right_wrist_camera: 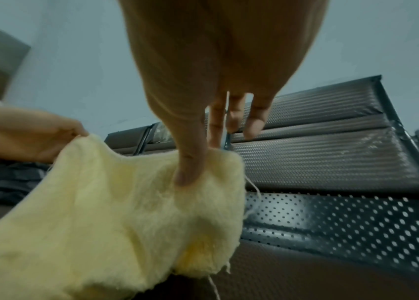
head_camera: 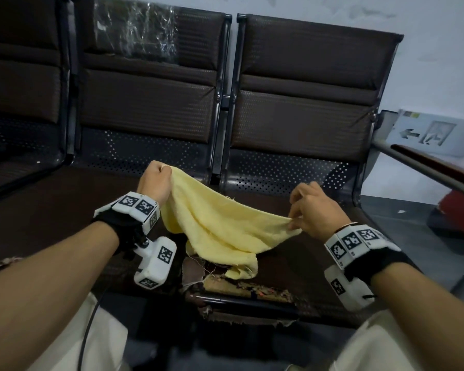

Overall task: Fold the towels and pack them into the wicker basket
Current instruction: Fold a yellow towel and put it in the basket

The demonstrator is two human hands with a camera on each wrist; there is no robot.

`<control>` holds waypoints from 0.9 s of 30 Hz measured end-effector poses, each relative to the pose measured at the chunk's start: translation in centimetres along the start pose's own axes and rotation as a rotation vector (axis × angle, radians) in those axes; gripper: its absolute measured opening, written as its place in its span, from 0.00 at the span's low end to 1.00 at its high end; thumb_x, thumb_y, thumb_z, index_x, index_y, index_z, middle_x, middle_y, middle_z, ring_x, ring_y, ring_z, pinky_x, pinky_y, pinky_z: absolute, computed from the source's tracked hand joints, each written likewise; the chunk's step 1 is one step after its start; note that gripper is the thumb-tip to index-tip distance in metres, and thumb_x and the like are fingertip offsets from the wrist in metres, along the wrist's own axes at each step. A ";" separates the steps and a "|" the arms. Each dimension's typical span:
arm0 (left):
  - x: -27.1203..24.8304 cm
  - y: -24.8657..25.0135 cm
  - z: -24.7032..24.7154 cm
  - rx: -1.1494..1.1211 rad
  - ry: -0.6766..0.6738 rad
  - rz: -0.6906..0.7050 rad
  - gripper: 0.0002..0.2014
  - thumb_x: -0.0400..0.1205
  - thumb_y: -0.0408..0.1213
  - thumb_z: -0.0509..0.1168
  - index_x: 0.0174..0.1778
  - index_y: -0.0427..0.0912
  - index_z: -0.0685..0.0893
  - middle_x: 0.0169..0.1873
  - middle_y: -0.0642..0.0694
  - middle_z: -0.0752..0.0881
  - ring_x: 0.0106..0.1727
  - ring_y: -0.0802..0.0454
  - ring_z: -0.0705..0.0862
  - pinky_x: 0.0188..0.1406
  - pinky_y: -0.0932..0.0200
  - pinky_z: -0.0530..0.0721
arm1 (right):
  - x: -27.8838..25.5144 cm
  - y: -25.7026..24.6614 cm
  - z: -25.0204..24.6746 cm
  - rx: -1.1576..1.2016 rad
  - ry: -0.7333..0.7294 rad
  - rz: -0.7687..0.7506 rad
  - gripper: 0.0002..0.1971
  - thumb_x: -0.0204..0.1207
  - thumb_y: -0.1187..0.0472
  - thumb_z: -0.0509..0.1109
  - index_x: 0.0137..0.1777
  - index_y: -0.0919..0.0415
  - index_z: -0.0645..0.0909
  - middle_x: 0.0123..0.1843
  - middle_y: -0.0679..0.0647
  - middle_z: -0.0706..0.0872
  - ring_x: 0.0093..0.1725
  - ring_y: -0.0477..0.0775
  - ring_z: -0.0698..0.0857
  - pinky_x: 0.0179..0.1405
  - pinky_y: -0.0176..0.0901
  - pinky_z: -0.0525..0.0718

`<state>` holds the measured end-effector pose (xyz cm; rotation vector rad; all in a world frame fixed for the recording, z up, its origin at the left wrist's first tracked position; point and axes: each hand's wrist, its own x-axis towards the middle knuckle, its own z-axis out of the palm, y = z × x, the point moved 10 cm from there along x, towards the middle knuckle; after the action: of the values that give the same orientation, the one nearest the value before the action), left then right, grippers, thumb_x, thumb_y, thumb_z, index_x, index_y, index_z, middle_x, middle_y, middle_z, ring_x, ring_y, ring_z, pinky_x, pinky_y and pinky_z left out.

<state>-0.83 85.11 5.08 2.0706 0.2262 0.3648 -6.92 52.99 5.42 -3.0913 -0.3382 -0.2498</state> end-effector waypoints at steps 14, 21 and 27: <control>1.4 -0.8 0.0 0.105 0.045 0.061 0.16 0.89 0.39 0.48 0.63 0.34 0.74 0.61 0.35 0.80 0.62 0.37 0.77 0.53 0.52 0.70 | 1.2 5.2 1.7 0.396 0.101 0.332 0.14 0.63 0.57 0.83 0.35 0.58 0.79 0.36 0.50 0.82 0.40 0.49 0.80 0.33 0.37 0.75; 1.6 -0.8 0.3 0.040 0.029 0.020 0.15 0.88 0.40 0.49 0.63 0.37 0.75 0.61 0.39 0.80 0.62 0.40 0.78 0.51 0.54 0.70 | 1.2 7.6 0.7 0.737 0.280 0.376 0.05 0.73 0.58 0.75 0.36 0.49 0.85 0.34 0.47 0.86 0.40 0.48 0.83 0.40 0.39 0.78; -0.2 2.0 0.2 -0.204 0.031 0.055 0.13 0.86 0.42 0.51 0.59 0.41 0.77 0.55 0.45 0.81 0.54 0.48 0.78 0.56 0.52 0.75 | 0.3 8.9 -3.2 1.083 0.524 0.459 0.08 0.74 0.64 0.71 0.35 0.52 0.83 0.35 0.49 0.84 0.42 0.51 0.81 0.46 0.48 0.78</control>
<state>-0.94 83.92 6.65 1.8743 0.1453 0.4357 -5.22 44.23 8.60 -1.8694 0.2065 -0.5888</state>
